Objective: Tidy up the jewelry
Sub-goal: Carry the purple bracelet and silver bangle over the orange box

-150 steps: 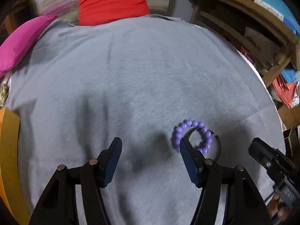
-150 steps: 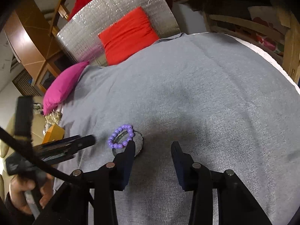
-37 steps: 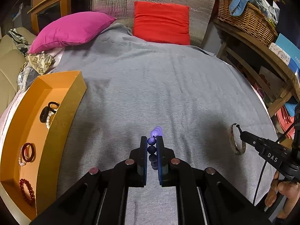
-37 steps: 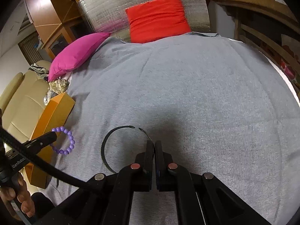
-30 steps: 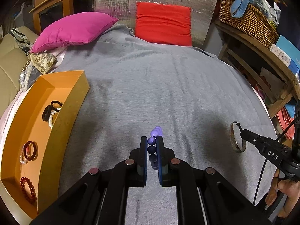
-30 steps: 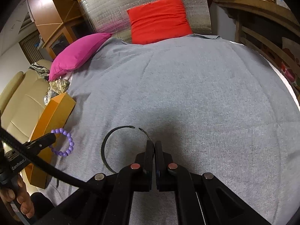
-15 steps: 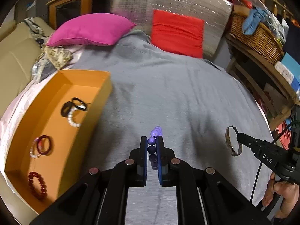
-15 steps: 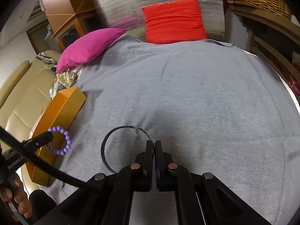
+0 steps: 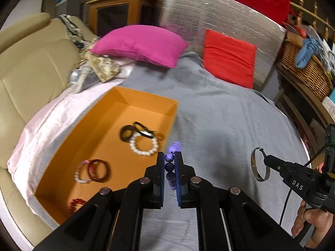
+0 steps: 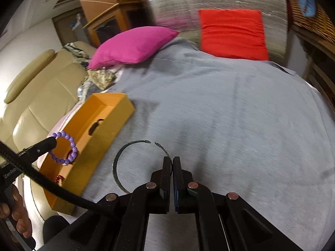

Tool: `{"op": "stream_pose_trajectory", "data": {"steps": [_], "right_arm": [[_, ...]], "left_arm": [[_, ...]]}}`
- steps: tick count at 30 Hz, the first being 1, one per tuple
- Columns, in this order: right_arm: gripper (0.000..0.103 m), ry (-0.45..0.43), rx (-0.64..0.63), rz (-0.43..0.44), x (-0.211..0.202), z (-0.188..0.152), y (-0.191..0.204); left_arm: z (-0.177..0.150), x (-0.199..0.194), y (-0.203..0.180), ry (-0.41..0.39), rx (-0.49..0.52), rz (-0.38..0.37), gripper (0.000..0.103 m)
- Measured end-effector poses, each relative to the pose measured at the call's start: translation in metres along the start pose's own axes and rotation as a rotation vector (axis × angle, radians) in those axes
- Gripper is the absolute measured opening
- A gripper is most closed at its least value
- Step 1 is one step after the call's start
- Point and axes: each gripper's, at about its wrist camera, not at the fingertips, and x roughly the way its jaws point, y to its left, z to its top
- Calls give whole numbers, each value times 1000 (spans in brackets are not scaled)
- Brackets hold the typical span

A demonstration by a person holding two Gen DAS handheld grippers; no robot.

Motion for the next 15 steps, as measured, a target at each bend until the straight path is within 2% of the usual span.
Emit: {"op": "stream_pose_trajectory", "data": {"steps": [15], "right_arm": [[2, 26, -134, 102, 51, 47, 108]], "left_arm": [[-3, 21, 87, 33, -136, 104, 9]]}}
